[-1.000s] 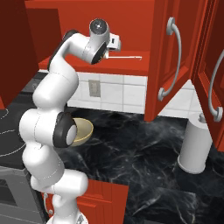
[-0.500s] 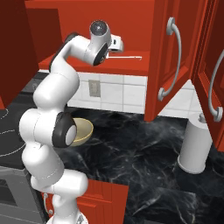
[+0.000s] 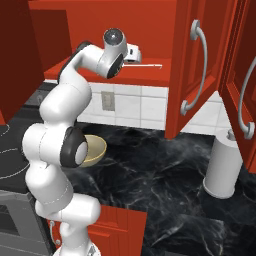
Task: Open the cabinet and move the ladle to the pot. Then close the cabinet.
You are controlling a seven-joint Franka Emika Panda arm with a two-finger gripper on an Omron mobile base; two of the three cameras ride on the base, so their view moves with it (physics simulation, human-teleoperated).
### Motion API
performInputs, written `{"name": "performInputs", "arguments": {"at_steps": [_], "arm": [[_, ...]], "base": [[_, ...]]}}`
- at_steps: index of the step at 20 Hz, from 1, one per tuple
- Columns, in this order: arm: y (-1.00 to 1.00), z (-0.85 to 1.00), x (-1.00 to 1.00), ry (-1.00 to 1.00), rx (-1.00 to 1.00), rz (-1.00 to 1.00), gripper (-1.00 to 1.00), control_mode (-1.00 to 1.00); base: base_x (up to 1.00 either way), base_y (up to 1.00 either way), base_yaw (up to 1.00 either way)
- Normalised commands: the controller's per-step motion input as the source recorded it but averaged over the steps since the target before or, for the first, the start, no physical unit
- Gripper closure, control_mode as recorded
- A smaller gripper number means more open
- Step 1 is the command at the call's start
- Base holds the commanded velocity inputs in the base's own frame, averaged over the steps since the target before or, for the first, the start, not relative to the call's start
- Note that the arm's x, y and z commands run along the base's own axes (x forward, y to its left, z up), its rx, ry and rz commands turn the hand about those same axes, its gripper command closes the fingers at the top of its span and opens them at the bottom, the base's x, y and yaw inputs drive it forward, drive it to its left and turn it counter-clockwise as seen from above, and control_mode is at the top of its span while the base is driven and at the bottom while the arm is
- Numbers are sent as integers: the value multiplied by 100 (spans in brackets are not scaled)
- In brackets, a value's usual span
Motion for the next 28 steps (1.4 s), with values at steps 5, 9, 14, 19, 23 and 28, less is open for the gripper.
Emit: {"name": "performInputs", "arguments": {"at_steps": [5,9,14,19,23,28], "arm": [[0,-11,21,1,0,0,-100,-100],[0,-11,34,1,0,0,-100,-100],[0,-8,34,2,0,0,-100,-100],[0,-3,12,1,0,0,100,-100],[0,0,0,0,0,0,100,-100],[0,0,0,0,0,0,100,-100]], "base": [[0,0,0],[0,0,0],[0,0,0],[0,0,0],[0,0,0],[0,0,0]]}}
